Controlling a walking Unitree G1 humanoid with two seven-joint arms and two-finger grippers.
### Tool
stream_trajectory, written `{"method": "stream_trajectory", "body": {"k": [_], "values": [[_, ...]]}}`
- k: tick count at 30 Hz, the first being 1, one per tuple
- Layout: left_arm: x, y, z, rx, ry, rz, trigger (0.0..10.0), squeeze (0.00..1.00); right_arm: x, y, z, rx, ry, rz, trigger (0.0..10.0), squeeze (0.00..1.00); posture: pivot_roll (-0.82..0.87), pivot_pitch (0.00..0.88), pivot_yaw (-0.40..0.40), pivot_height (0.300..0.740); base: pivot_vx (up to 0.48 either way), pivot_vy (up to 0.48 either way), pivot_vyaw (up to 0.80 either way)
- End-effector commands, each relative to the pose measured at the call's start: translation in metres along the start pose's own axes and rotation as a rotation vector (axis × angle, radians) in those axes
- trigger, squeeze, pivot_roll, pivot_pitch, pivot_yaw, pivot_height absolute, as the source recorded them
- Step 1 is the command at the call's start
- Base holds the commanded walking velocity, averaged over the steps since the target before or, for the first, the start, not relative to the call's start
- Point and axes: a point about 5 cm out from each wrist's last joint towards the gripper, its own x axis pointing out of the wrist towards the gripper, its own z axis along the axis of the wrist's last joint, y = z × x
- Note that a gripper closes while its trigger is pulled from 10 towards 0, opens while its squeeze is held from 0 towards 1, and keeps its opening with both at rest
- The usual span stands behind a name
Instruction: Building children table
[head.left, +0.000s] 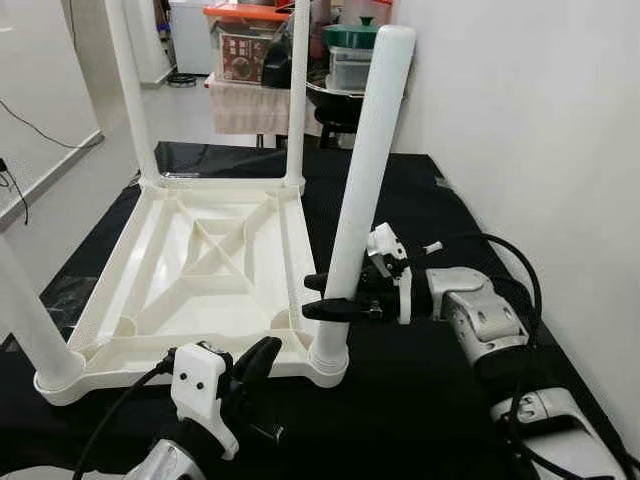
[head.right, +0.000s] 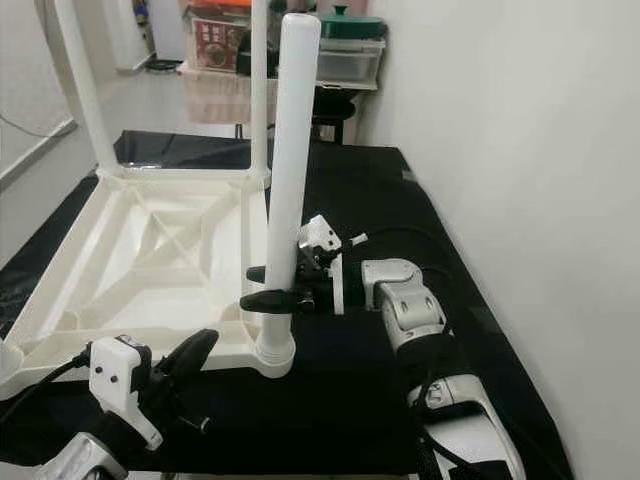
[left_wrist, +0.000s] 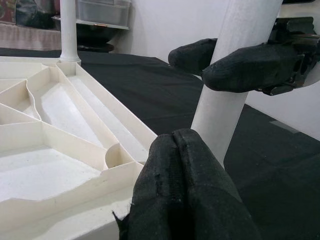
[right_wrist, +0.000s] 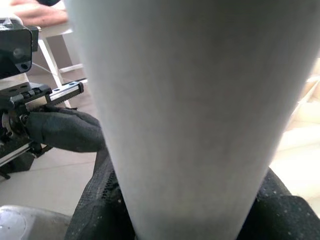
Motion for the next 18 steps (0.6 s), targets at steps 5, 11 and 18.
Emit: {"method": "stream_trajectory", "body": {"k": [5, 11, 18], "values": [[-0.001, -0.002, -0.003, 0.001, 0.008, -0.005, 7.8, 0.0, -0.003, 0.004, -0.005, -0.003, -0.026, -0.016, 0.0, 0.0, 0.05, 0.0, -0.108, 0.74, 0.0, 0.0, 0.0], [-0.003, -0.002, -0.001, 0.001, 0.005, -0.005, 7.8, 0.0, 0.022, 0.012, -0.036, 0.107, -0.029, -0.623, 0.0, 0.0, 0.04, 0.0, -0.111, 0.74, 0.0, 0.0, 0.0], [-0.004, 0.002, 0.001, 0.003, 0.004, -0.003, 7.7, 0.0, 0.049, 0.057, -0.061, 0.131, 0.021, -0.926, 0.0, 0.0, 0.01, 0.0, -0.083, 0.74, 0.0, 0.0, 0.0]]}}
